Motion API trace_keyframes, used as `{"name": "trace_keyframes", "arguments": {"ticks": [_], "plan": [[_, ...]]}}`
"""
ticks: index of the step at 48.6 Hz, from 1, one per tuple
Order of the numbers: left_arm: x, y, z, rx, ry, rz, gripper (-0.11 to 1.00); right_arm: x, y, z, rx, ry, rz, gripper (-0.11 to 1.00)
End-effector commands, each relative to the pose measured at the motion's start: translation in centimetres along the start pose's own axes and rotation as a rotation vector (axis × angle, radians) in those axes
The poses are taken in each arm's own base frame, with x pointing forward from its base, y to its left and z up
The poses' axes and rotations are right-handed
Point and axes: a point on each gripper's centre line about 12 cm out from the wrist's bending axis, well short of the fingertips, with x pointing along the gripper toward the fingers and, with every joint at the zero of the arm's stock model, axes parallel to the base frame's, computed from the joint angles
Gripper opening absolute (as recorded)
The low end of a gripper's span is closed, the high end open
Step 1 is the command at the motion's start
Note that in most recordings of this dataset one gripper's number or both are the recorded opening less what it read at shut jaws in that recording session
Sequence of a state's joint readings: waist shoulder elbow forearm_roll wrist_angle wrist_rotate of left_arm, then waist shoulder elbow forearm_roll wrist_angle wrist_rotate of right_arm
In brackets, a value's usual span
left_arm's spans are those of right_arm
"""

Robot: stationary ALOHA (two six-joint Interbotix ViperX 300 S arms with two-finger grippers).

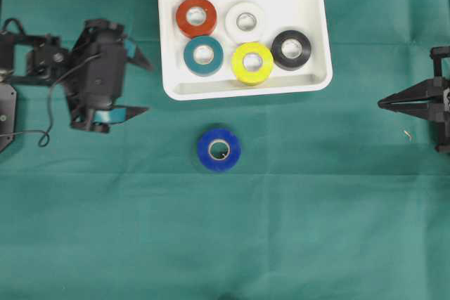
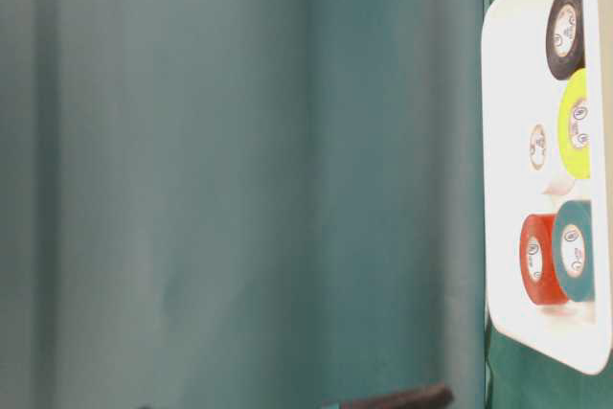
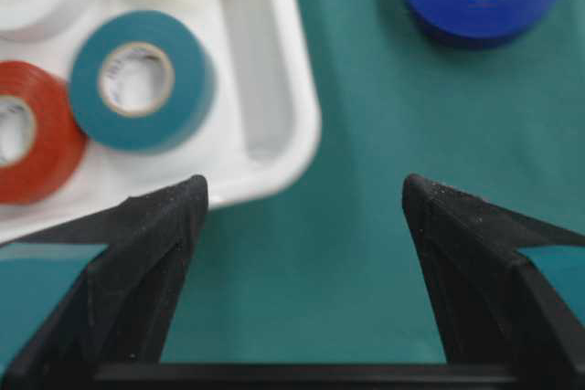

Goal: Put the tape into the white case with the left arm.
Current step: 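Withdraw the left gripper back to the left side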

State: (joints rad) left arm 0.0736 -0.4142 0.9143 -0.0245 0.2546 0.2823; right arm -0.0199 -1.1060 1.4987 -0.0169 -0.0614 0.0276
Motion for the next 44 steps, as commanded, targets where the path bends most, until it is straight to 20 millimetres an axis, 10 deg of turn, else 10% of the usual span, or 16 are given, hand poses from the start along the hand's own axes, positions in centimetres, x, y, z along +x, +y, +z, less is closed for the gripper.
{"name": "trace_keyframes", "arguments": {"ticks": [1, 44], "plan": [[-1.3, -0.6, 0.4, -0.007, -0.049, -0.006, 0.87, 0.1, 0.0, 0.4, 0.002, -0.009, 0.0, -0.09], [-7.8, -2.9, -5.4, -0.005, -0.23, -0.006, 0.86, 0.1, 0.0, 0.4, 0.002, -0.011, 0.0, -0.09]]}}
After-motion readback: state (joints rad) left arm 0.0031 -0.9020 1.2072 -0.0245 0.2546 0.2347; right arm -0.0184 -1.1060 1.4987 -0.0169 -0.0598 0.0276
